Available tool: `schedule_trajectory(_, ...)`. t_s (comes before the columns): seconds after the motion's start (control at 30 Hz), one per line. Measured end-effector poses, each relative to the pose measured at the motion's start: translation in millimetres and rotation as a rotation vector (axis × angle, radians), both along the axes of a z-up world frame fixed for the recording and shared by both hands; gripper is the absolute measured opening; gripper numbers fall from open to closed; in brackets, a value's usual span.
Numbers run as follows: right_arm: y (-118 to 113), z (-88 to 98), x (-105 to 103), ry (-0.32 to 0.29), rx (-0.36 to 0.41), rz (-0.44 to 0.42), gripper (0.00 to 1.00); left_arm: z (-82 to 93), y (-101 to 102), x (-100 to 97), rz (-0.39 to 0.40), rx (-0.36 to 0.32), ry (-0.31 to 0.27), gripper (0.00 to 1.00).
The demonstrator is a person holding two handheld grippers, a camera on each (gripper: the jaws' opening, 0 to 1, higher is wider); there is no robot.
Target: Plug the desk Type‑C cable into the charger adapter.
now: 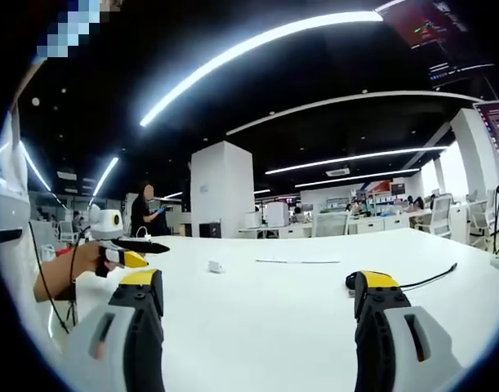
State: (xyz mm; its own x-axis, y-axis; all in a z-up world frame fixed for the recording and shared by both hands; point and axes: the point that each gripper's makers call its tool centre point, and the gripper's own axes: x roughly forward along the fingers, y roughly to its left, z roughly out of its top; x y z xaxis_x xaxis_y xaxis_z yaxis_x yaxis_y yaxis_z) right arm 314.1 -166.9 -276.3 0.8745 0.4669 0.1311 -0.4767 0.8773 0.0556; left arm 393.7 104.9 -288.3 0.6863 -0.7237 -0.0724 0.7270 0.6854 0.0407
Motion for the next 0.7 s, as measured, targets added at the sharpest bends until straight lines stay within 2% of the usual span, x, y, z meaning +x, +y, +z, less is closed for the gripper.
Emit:
schedule_trajectory(0.27, 0.8, -0.2, -1.0, -0.002, 0.008, 0.003, 1.00, 8.9, -4.2, 19.0, -0.013, 0.019, -0.010, 0.81)
schedule_trajectory(0.7, -2.1, -0.7, -4.0, -0.004, 0.016, 0.002, 1.00, 7.6, -13.2, 57.6, -0.014, 0.078, -0.005, 0.81)
